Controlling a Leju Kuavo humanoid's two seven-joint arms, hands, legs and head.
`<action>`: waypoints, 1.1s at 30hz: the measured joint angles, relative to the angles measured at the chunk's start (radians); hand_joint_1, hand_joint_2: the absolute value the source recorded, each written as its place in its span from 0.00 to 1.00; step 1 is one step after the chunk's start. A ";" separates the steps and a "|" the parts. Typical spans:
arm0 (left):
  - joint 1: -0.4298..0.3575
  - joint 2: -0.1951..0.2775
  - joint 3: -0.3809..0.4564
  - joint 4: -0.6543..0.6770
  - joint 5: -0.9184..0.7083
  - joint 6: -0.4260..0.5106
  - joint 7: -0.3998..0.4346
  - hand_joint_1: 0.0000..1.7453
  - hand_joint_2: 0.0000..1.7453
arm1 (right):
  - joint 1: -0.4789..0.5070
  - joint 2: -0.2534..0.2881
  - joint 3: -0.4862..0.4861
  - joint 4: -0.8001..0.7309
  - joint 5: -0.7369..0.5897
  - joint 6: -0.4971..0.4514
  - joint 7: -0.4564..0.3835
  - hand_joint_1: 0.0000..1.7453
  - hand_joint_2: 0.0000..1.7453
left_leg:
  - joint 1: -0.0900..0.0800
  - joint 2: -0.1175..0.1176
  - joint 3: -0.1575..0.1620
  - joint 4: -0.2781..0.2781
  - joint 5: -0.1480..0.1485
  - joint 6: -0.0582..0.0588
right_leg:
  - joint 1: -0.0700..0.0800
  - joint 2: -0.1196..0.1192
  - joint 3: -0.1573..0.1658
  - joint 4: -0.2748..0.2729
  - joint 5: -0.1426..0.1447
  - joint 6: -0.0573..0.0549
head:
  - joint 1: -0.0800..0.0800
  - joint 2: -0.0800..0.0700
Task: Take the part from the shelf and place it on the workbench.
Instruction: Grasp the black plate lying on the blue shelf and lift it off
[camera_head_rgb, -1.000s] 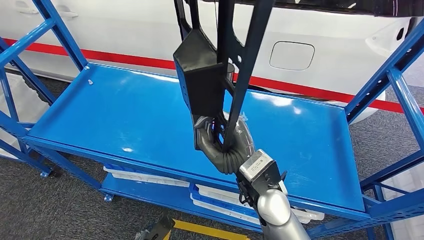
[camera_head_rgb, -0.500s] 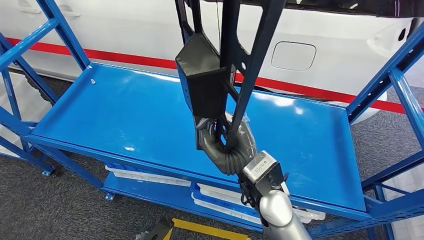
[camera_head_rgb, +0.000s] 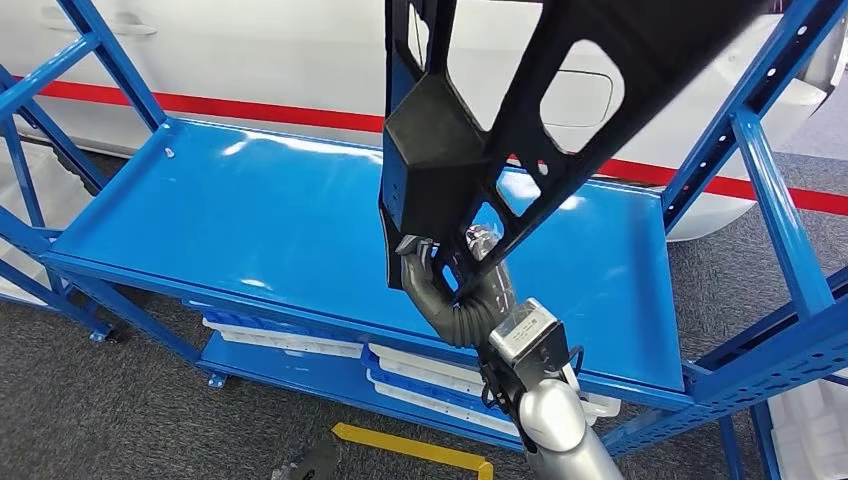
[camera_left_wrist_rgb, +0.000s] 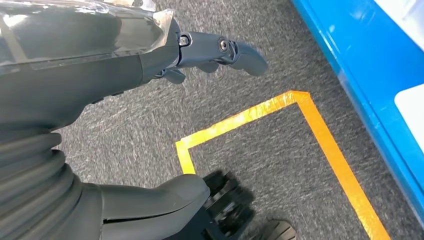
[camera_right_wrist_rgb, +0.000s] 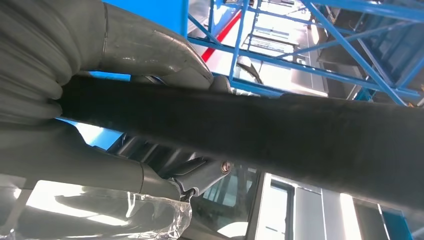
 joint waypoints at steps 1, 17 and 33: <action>-0.001 0.000 0.000 0.000 0.000 0.000 0.000 0.00 1.00 | 0.000 0.000 0.000 0.000 0.000 0.000 -0.001 1.00 1.00 | -0.001 0.000 0.049 -0.063 0.024 0.006 | 0.002 0.000 -0.006 0.000 0.007 0.002 | 0.000 0.000; -0.057 0.020 0.011 0.167 0.057 -0.031 -0.057 0.00 1.00 | 0.013 -0.010 0.000 -0.002 0.011 0.004 -0.022 1.00 1.00 | -0.016 0.014 0.046 -0.275 0.175 0.047 | -0.003 -0.006 0.026 0.138 -0.085 0.066 | 0.003 0.000; -0.081 0.055 0.031 0.265 0.059 -0.066 -0.079 0.00 1.00 | 0.030 -0.001 0.000 -0.003 0.013 0.037 -0.056 1.00 1.00 | -0.009 0.031 0.099 -0.137 0.078 -0.003 | 0.007 -0.029 0.027 -0.032 0.002 -0.005 | -0.002 0.000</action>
